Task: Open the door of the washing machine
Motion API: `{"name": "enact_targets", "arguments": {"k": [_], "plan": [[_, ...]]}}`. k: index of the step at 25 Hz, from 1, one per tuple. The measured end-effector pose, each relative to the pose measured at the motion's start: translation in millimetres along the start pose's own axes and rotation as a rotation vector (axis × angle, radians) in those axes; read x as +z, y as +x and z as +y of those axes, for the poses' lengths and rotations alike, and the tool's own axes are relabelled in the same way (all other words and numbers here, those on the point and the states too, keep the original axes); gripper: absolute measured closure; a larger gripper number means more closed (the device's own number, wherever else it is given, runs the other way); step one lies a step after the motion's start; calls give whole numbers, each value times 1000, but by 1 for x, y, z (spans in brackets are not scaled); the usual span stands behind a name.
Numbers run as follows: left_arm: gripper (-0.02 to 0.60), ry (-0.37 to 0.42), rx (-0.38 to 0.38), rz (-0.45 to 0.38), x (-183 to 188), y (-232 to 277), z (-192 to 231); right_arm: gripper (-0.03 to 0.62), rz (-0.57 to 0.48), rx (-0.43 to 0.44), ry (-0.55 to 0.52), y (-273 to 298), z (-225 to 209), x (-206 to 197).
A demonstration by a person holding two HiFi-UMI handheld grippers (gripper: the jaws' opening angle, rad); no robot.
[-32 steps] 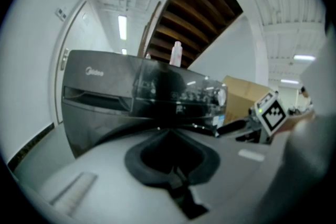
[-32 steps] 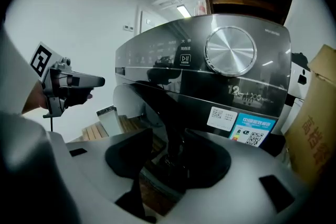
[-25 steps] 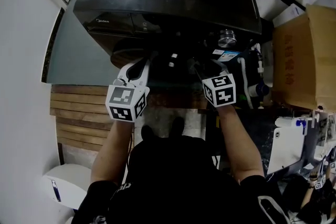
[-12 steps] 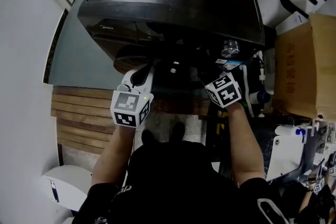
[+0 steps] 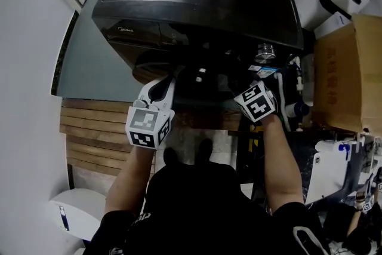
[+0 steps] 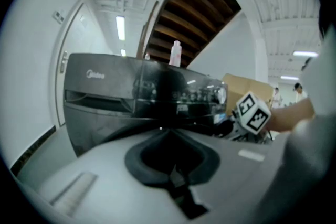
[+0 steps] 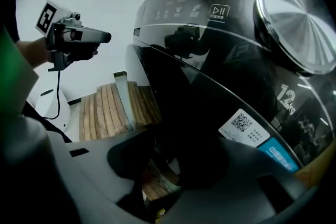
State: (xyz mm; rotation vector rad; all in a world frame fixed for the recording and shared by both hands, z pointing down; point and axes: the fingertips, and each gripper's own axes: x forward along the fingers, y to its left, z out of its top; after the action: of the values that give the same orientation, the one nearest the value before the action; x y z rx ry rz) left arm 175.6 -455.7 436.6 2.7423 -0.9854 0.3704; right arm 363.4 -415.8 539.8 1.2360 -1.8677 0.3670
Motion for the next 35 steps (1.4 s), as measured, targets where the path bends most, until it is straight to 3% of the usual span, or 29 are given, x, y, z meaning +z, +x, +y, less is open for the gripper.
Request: {"name": "enact_targets", "arguments": {"k": [25,31,35], "plan": [[574,-33,-18,-18,-2,-35,14,430,0,-150,33,-6,2,-2],[574,-34,-38,-16,-1,-34,13,434,-4,-138,25,-7,3,-2],[574,-27,-47,-17,1,-30,11,442,29,-68,-48,-4,3,-2]]}}
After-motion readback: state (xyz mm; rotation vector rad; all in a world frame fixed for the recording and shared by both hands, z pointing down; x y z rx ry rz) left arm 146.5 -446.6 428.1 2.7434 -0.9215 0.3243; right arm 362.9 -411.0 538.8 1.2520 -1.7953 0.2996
